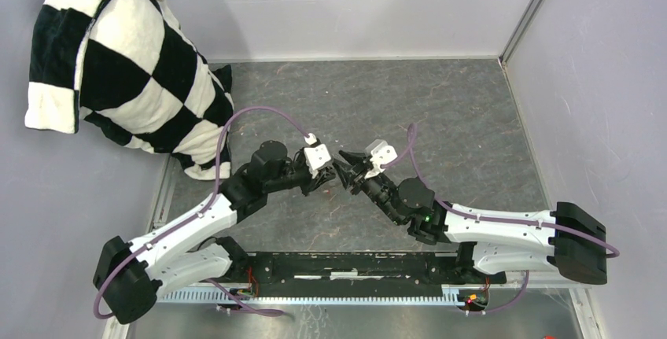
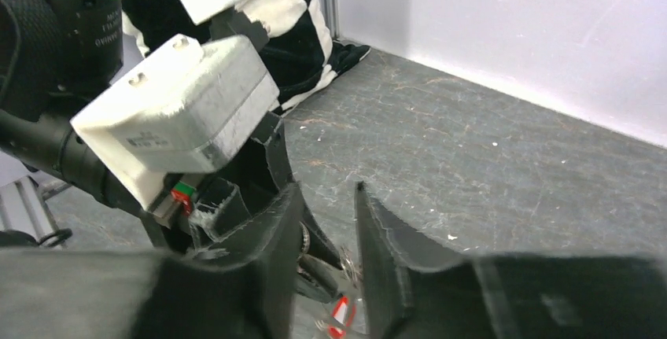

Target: Put the keys on the keyring

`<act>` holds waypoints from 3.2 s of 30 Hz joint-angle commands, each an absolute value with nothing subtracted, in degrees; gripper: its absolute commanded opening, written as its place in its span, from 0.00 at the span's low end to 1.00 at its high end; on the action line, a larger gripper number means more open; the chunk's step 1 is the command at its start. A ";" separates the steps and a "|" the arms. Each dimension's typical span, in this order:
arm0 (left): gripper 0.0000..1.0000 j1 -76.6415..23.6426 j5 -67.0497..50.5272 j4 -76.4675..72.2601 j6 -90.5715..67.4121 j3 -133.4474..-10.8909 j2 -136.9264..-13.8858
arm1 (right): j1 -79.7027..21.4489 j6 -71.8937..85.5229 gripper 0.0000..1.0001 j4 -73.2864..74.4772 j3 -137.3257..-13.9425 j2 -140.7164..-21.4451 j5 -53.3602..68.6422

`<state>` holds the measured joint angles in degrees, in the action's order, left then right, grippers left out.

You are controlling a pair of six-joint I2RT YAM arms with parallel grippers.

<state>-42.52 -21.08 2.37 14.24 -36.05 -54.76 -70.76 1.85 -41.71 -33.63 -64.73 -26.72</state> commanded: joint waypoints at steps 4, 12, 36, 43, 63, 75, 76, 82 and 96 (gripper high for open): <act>0.02 -42.63 -16.45 -4.06 32.36 -40.20 -60.32 | -69.25 6.87 0.65 -40.31 -32.62 -60.93 -34.88; 0.02 -42.00 -8.74 -15.38 66.44 -40.81 -74.22 | -59.15 17.63 0.73 -28.59 -24.49 -47.39 -33.57; 1.00 -46.54 -6.81 22.20 47.87 -65.24 -97.48 | -49.11 18.94 0.98 -12.59 -18.79 -34.11 -36.34; 1.00 -32.77 -19.12 35.16 33.26 -77.53 -91.70 | -39.65 13.89 0.98 -14.63 -22.78 -39.62 -32.55; 1.00 7.15 -17.18 -31.75 5.99 -27.87 -77.19 | -13.97 -8.78 0.98 -56.96 -6.58 -68.80 -40.00; 1.00 7.22 -12.41 -63.00 -3.61 -12.39 -78.39 | -9.72 -8.09 0.98 -71.79 4.01 -71.09 -31.46; 1.00 7.15 -13.42 -68.58 -3.62 -8.98 -79.05 | -9.74 -8.46 0.98 -73.43 4.45 -71.67 -30.70; 1.00 4.31 -14.99 -98.06 -1.12 -0.48 -91.46 | -10.89 -15.12 0.98 -93.31 9.54 -80.55 -20.77; 1.00 2.77 -14.05 -72.00 1.26 -11.72 -88.07 | -6.09 -10.28 0.98 -78.86 4.10 -78.58 -16.95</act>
<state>3.01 -14.94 -72.29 -0.49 -12.21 -89.34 -6.26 -10.70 -76.84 -0.56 -79.05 -18.13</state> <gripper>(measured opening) 0.996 0.982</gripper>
